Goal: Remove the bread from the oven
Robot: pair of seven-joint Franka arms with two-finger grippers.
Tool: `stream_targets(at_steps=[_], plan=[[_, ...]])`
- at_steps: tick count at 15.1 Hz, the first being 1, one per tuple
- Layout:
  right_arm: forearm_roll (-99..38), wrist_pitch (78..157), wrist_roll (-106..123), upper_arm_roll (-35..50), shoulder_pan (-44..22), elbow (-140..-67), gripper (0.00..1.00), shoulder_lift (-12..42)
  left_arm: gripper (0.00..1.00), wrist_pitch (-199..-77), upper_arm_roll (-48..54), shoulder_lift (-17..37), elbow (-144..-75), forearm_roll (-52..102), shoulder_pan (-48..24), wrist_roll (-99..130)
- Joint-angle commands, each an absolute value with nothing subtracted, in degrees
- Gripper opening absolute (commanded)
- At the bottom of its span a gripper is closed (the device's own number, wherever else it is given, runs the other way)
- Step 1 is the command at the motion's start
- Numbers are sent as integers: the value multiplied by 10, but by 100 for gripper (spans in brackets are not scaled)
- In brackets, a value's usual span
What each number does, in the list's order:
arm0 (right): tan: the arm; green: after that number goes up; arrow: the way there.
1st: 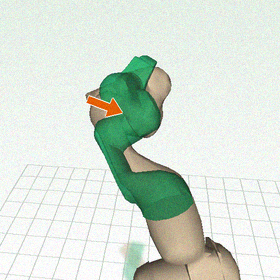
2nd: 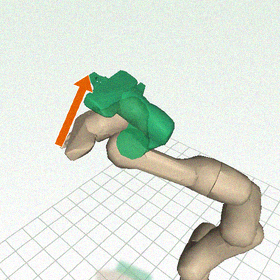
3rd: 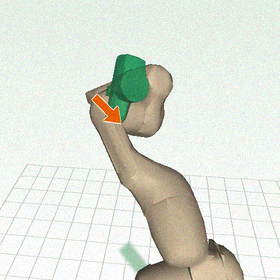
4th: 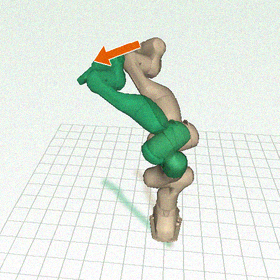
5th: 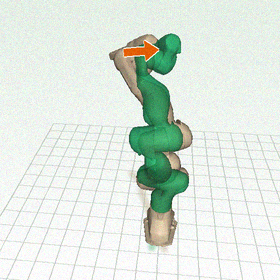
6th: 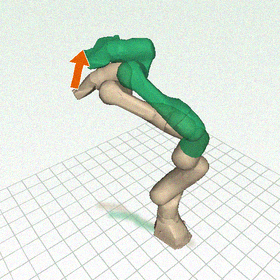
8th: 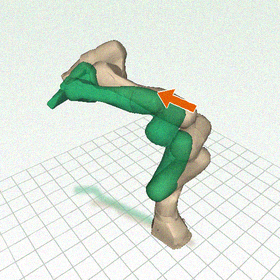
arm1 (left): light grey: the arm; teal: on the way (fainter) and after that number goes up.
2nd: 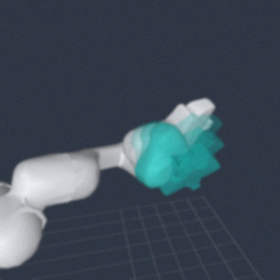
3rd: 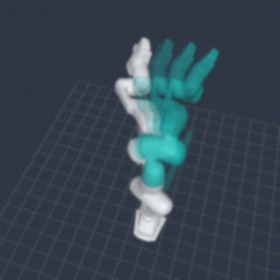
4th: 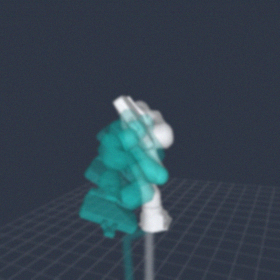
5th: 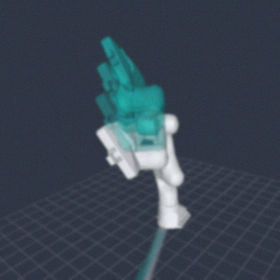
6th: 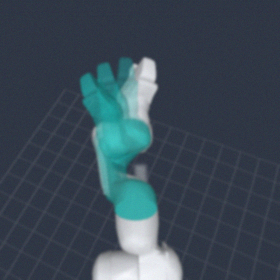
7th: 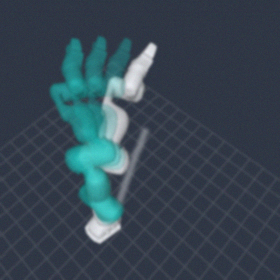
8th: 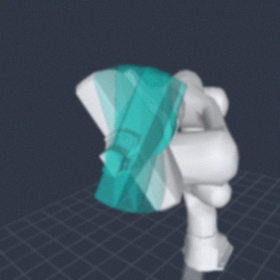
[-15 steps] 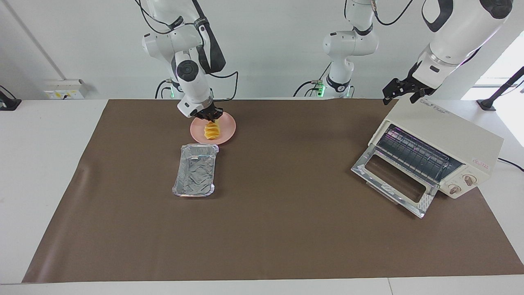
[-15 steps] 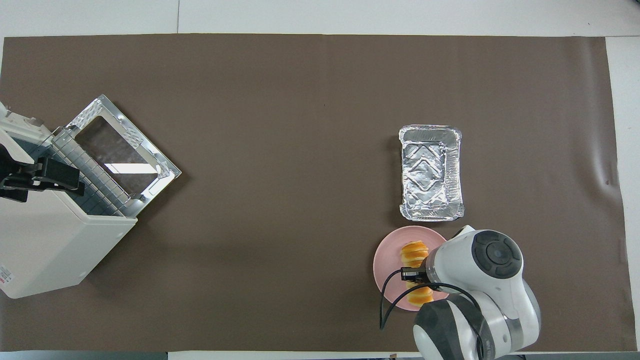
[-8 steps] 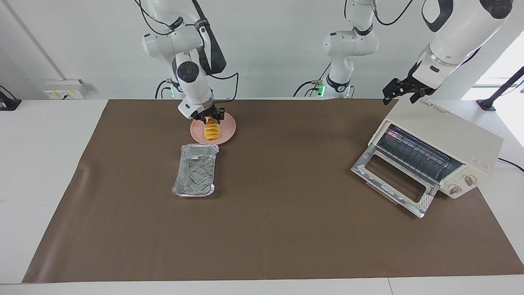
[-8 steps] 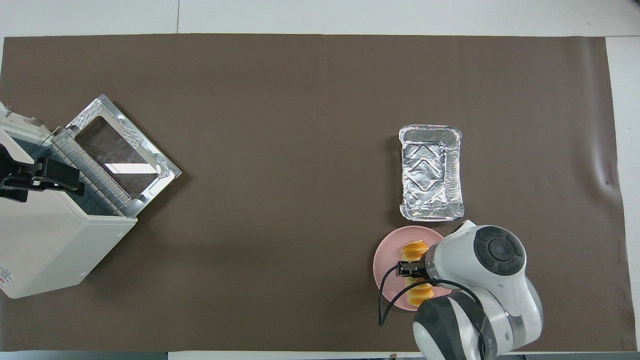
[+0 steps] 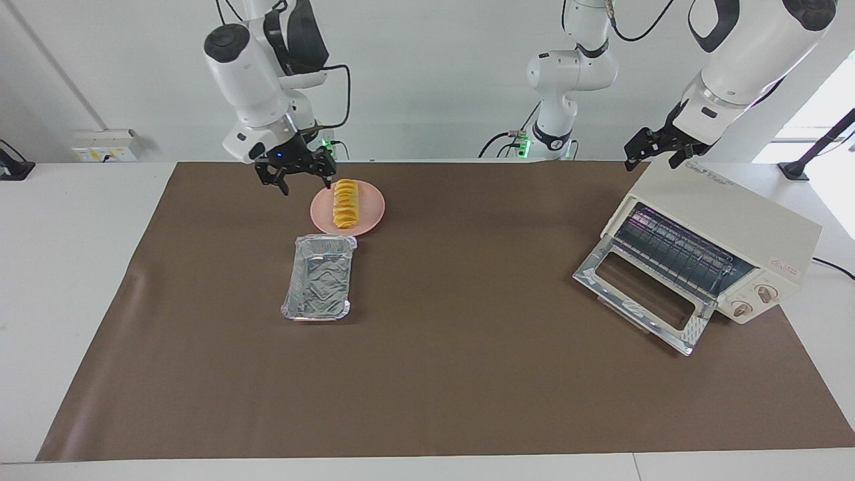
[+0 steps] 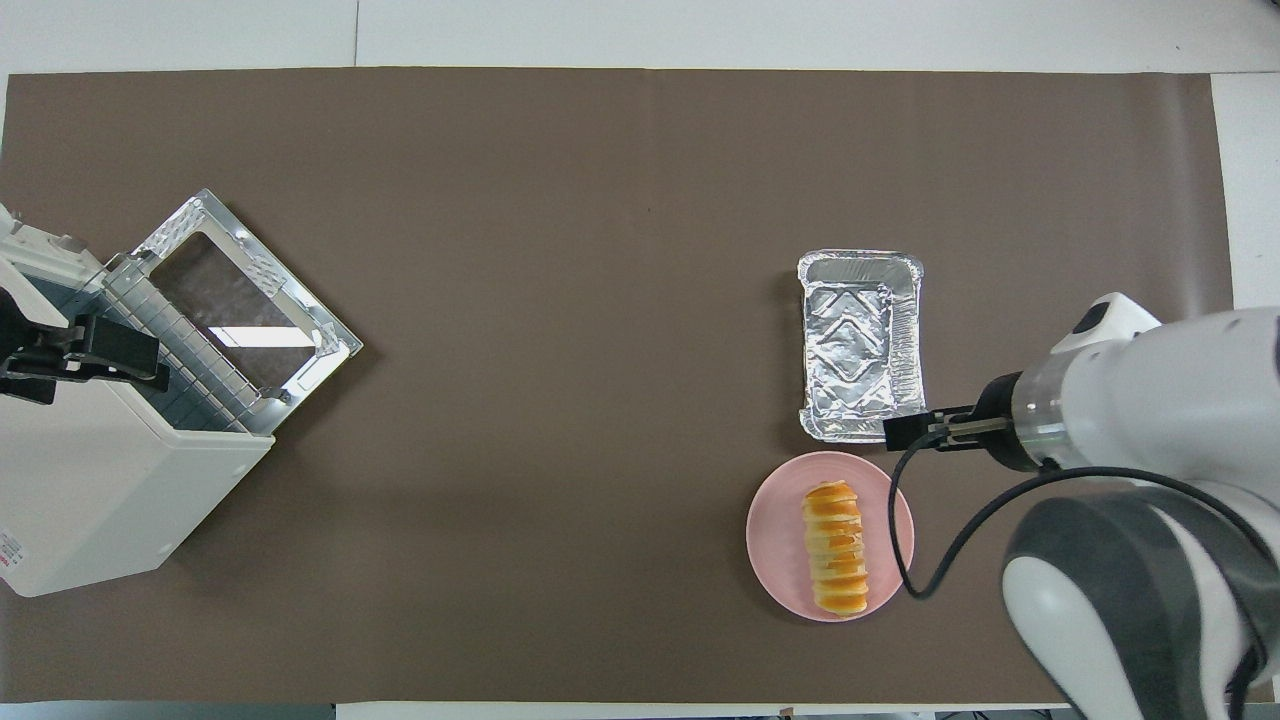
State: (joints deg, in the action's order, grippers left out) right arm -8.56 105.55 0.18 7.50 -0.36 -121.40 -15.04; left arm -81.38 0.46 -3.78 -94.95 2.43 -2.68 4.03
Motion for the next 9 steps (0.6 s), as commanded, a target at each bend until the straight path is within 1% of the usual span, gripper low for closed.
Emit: stream_targets(at_steps=[1, 3, 5, 7, 9], plan=[[-23, 999, 74, 81, 45, -1109, 100, -109, 100, -823, 4, -47, -959, 13, -28, 36], [-2, 963, 76, 81, 58, -1028, 100, -68, 100, -823, 4, -47, -959, 14, -28, 36], [4, 951, 76, 80, 72, -983, 100, -48, 100, -823, 4, -47, -959, 13, -28, 36], [6, 948, 72, 80, 87, -969, 100, -44, 100, -823, 4, -47, -959, 13, -28, 36], [12, 954, 71, 80, 95, -972, 100, -42, 100, -823, 4, -47, -959, 13, -28, 36]])
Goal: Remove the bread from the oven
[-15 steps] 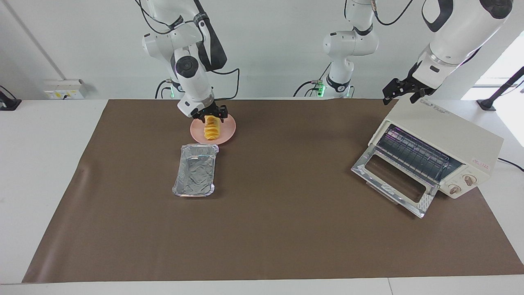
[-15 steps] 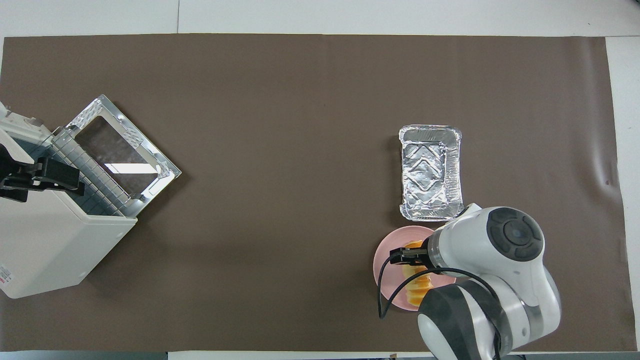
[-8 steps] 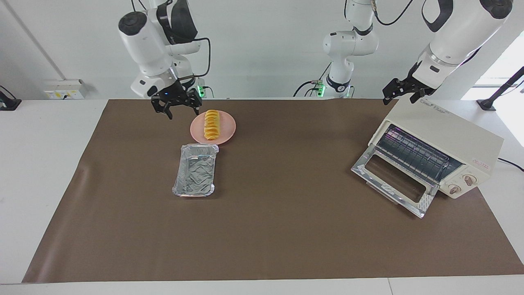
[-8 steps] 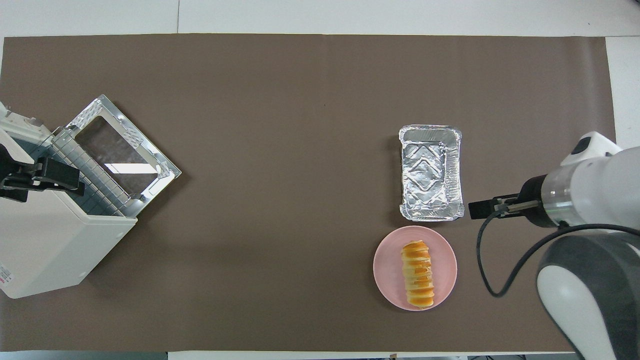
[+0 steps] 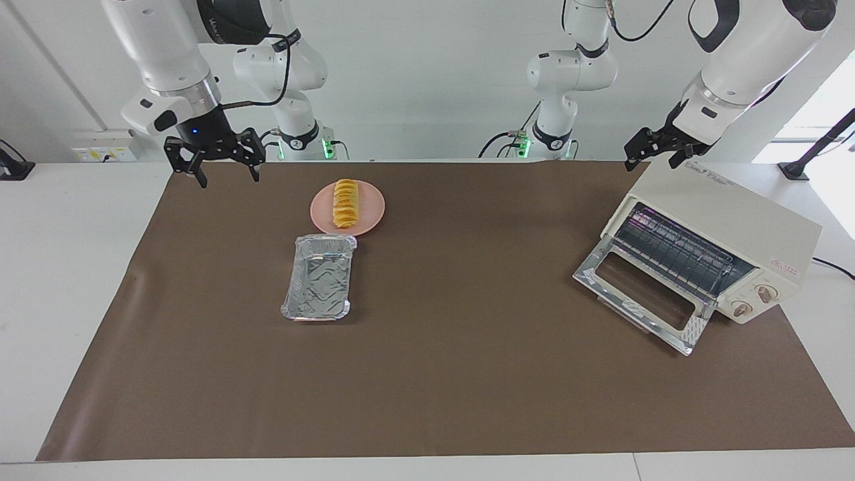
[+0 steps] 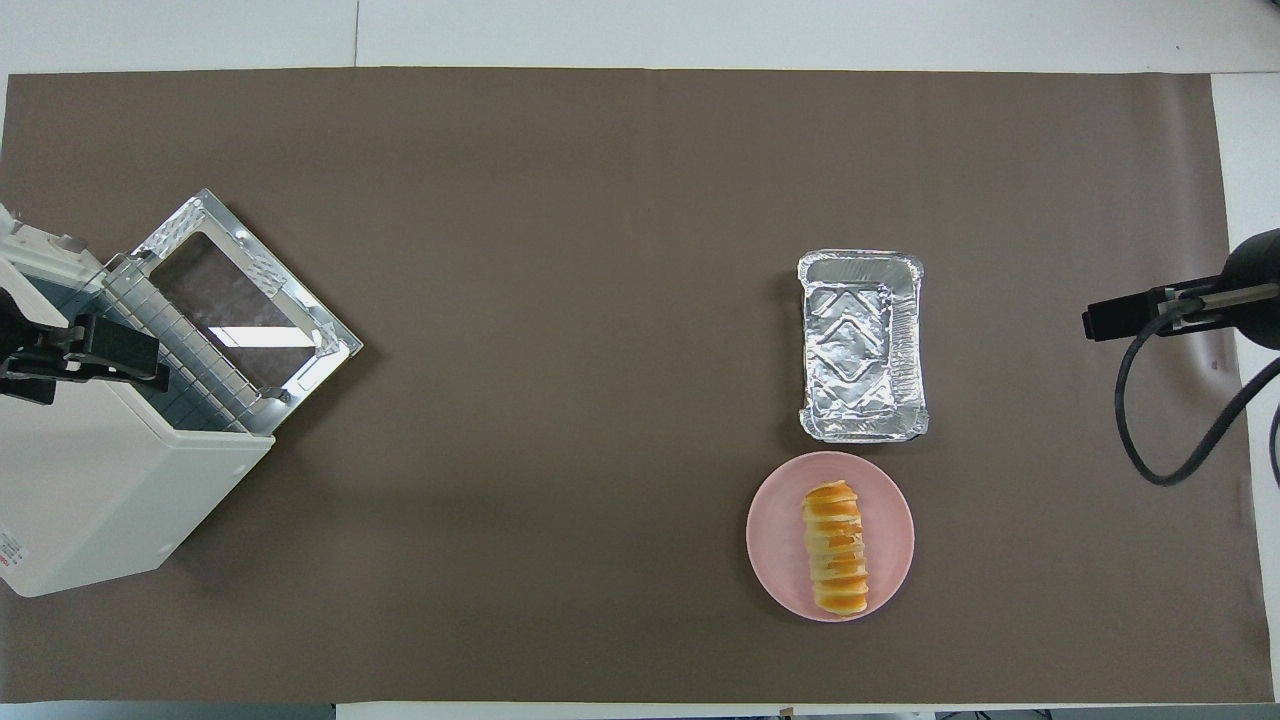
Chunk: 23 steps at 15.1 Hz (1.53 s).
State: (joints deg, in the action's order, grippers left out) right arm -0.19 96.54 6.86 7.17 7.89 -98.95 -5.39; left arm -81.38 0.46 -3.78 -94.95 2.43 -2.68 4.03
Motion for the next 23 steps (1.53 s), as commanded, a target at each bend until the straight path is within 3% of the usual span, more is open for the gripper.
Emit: stream_targets(at_steps=[1, 9, 23], plan=[[12, 952, 71, 80, 102, -971, 100, -42, 100, -823, 4, -47, -959, 14, -28, 36], [11, 925, 76, 80, 119, -932, 100, -21, 100, -823, 4, -47, -959, 14, -28, 36], [13, 866, 70, 2, 59, -903, 100, -2, 100, -823, 4, -47, -959, 13, -28, 36]])
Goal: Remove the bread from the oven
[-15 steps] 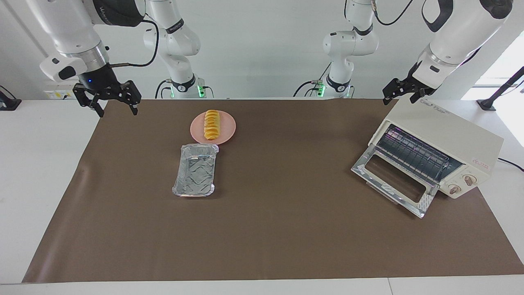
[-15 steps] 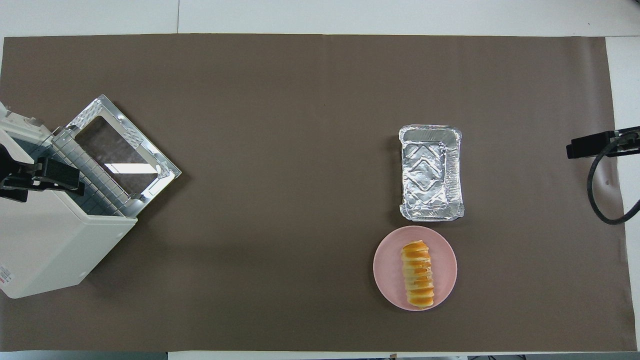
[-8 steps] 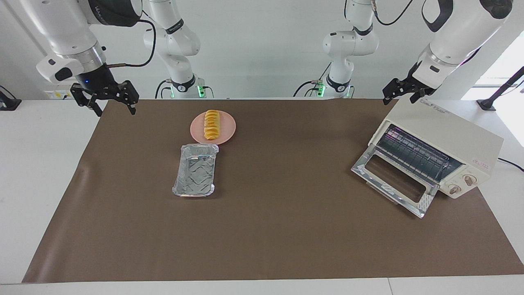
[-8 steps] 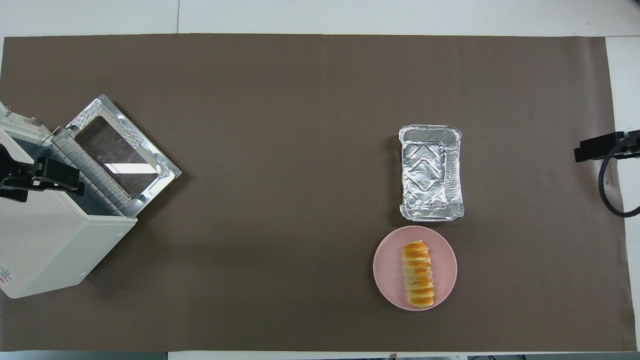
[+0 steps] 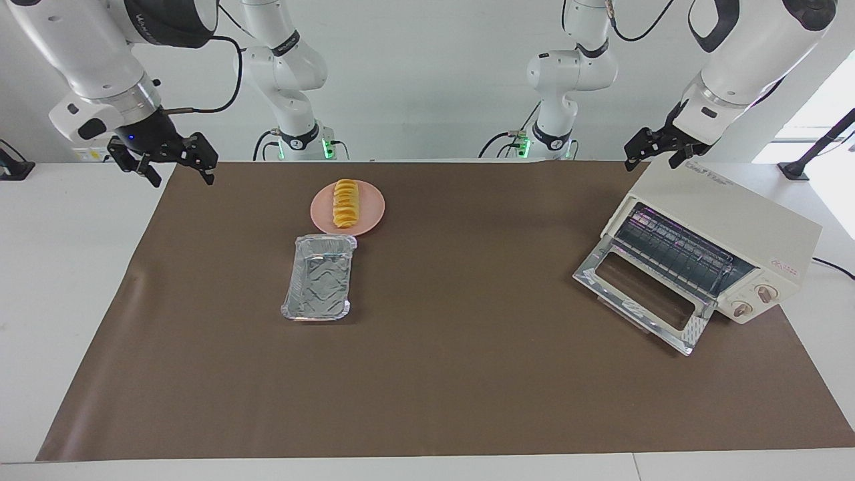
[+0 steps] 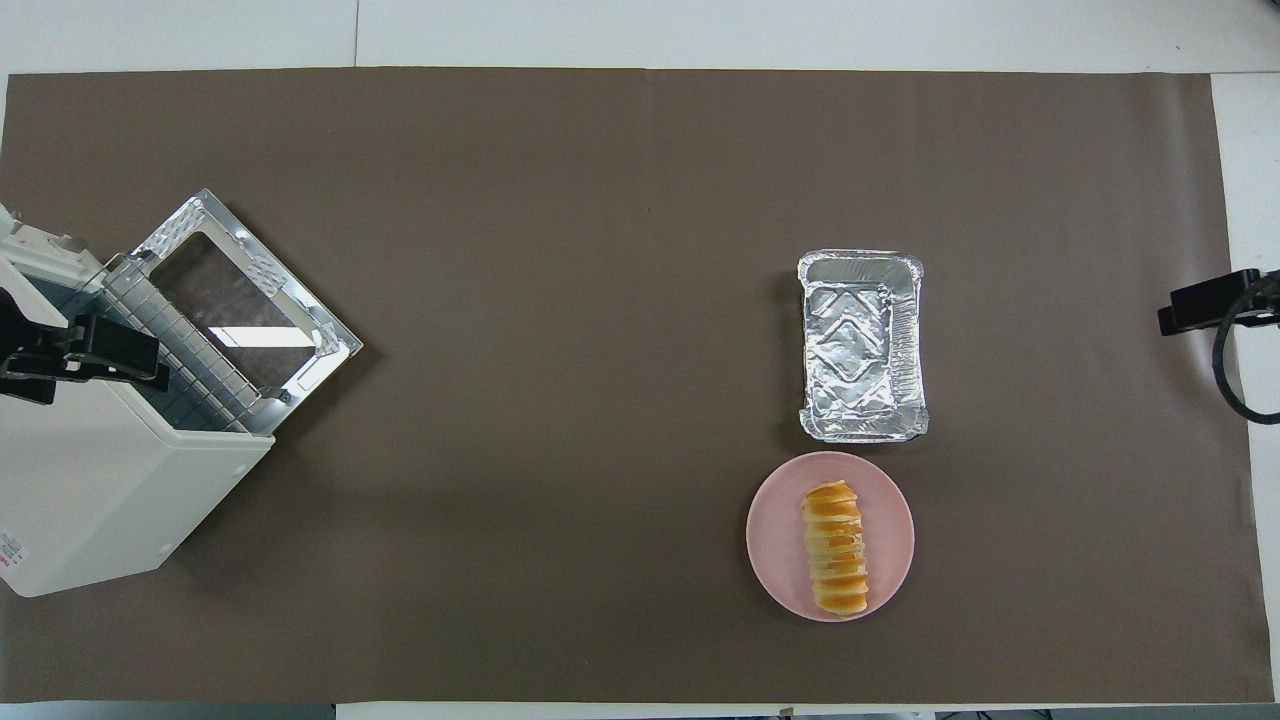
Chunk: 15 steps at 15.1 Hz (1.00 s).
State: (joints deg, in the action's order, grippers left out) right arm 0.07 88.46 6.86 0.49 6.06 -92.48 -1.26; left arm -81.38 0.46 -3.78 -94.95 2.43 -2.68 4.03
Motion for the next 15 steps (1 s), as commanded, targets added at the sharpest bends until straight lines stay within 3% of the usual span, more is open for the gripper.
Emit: stream_targets(at_steps=[1, 15], plan=[[13, 866, 70, 2, 59, -908, 100, -5, 100, -823, 4, -47, -959, 13, -28, 36], [45, 862, 26, 3, 60, -916, 100, -10, 100, -823, 4, -47, -959, 14, -28, 36]])
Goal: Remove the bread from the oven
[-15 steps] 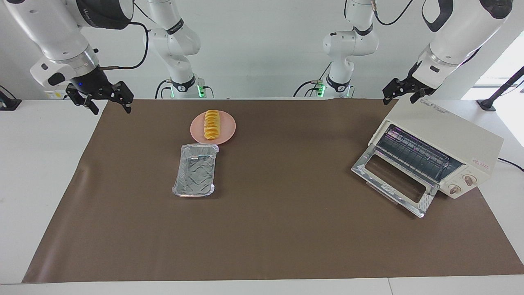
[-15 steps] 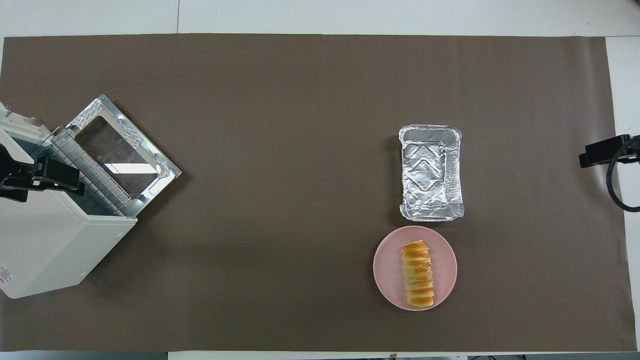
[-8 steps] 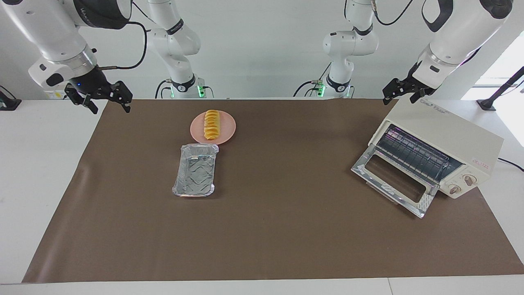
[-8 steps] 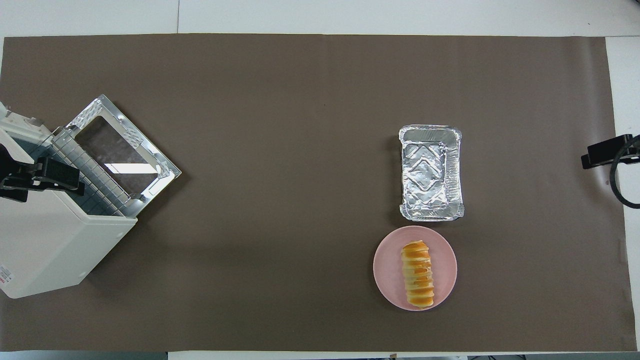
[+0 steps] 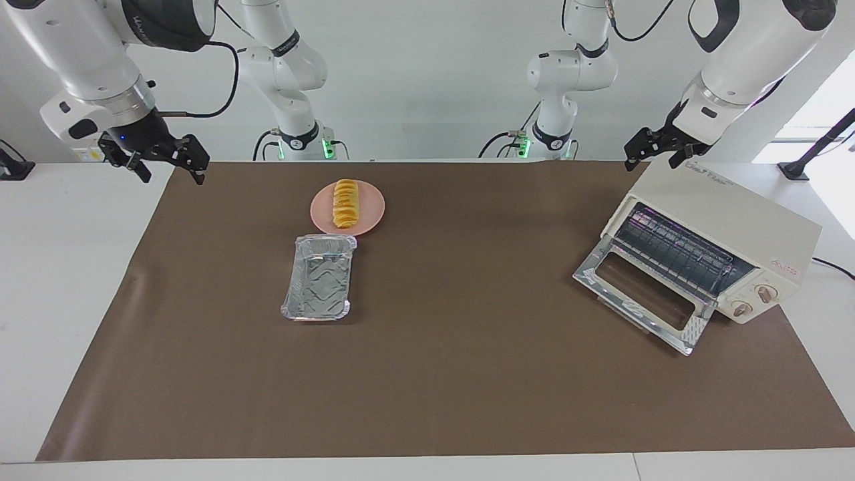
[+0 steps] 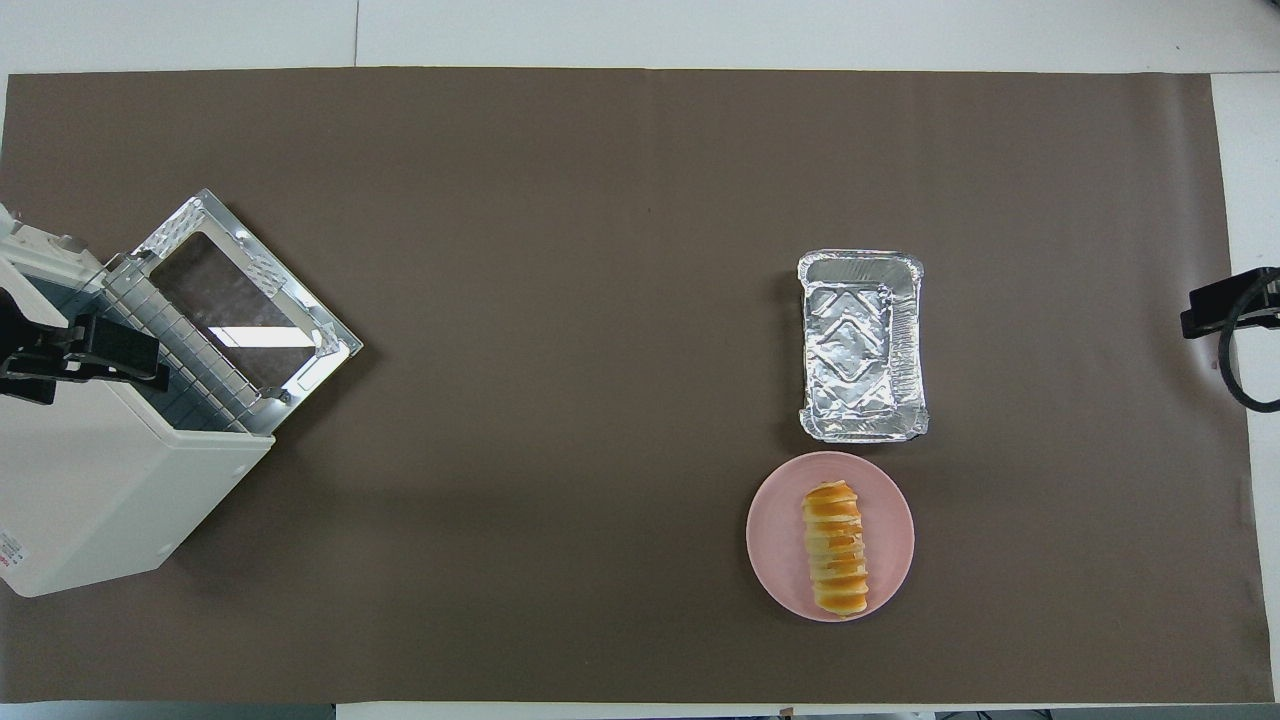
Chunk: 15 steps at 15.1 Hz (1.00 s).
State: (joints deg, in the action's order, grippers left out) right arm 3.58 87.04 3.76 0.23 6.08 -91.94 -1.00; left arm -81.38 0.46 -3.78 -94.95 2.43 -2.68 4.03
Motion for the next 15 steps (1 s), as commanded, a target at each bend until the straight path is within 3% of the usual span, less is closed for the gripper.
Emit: stream_targets(at_steps=[1, 15], plan=[[45, 860, 25, 3, 61, -916, 100, -10, 100, -823, 4, -47, -959, 14, -28, 36], [15, 844, 19, 1, 65, -918, 100, -12, 100, -823, 4, -47, -959, 13, -28, 36]])
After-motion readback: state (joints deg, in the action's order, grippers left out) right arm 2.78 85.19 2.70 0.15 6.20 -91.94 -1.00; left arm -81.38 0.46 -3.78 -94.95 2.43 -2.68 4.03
